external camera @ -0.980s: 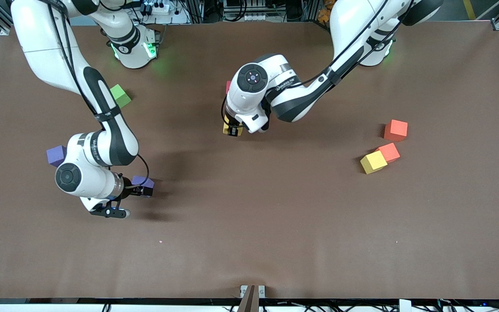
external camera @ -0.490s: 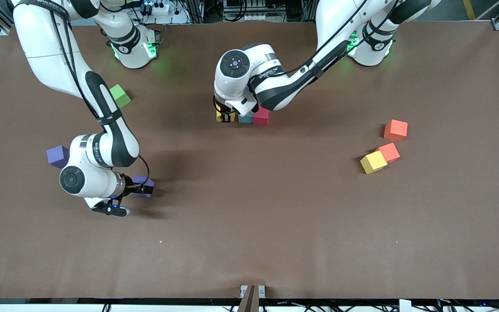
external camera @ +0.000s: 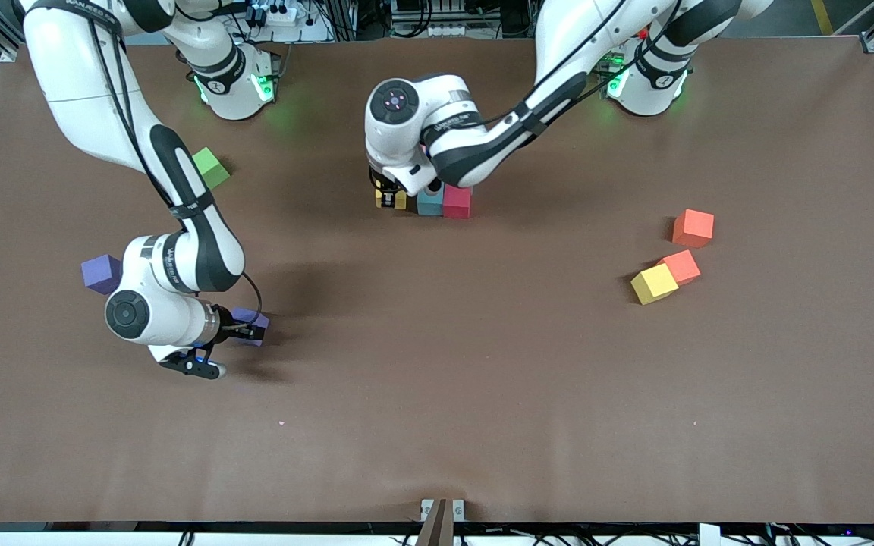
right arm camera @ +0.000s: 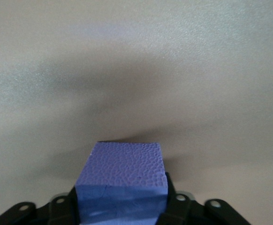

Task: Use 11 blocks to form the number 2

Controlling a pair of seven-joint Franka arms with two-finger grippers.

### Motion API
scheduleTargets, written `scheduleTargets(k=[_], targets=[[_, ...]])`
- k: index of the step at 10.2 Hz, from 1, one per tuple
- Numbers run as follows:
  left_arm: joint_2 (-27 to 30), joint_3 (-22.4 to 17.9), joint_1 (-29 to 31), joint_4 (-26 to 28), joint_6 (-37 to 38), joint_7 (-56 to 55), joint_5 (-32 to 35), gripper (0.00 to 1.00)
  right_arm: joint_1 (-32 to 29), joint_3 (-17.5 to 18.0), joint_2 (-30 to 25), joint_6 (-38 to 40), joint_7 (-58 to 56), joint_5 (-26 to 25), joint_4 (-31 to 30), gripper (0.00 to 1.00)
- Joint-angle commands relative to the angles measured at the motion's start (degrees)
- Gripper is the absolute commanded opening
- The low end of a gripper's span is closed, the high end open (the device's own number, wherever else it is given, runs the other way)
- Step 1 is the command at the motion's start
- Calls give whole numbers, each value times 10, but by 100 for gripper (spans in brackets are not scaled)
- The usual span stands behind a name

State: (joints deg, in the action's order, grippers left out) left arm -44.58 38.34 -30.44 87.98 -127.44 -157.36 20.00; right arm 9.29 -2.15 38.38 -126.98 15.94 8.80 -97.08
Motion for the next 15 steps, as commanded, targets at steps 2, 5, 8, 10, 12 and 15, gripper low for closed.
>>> scheduleTargets(k=[2, 5, 8, 10, 12, 15], targets=[[-12, -3, -11, 7, -26, -69, 44, 40, -1, 2, -15, 2, 8, 0, 3, 25], [-14, -4, -15, 39, -67, -78, 48, 40, 6, 7, -42, 20, 1, 1, 7, 25], [-15, -3, -11, 67, -69, -113, 85, 40, 22, 8, -48, 25, 8, 1, 10, 26], [-21, -3, -10, 67, -70, -114, 85, 41, 34, 8, -48, 24, 9, 2, 12, 26], [-26, -4, -10, 68, -70, -116, 86, 41, 42, 8, -47, 25, 14, 4, 19, 26], [-27, -4, -5, 80, -76, -115, 86, 42, 53, 8, -46, 24, 34, 4, 23, 26]])
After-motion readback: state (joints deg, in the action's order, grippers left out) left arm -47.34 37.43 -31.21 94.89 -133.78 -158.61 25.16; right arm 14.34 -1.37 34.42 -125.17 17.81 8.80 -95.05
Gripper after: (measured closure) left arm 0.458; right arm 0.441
